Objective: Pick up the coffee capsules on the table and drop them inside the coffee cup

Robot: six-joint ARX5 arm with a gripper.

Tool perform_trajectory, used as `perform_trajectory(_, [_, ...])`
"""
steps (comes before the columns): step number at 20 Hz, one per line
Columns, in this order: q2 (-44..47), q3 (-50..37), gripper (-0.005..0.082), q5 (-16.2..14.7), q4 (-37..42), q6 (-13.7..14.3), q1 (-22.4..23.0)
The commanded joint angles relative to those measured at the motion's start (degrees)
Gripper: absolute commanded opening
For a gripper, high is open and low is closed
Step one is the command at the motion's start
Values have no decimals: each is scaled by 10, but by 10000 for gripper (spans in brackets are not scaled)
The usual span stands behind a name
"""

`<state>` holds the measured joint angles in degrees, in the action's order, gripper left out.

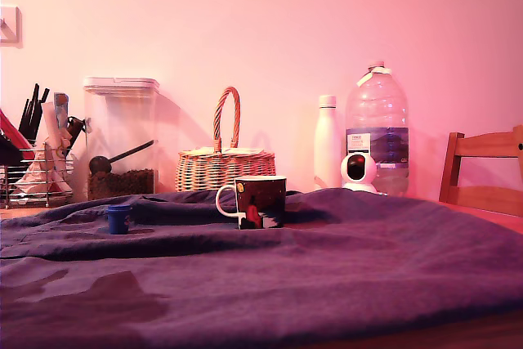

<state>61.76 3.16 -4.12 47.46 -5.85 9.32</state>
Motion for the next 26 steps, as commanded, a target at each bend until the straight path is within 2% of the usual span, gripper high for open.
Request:
perform_trajectory(1, [34, 2, 572, 1, 48, 3, -2])
perform_trajectory(10, [229, 11, 571, -1, 251, 3, -2])
perform_trajectory(13, [285, 40, 571, -13, 270, 4, -2])
perform_trajectory(21, [441, 141, 567, -36, 304, 29, -2])
perform_trajectory(26, [500, 207, 567, -49, 302, 29, -2])
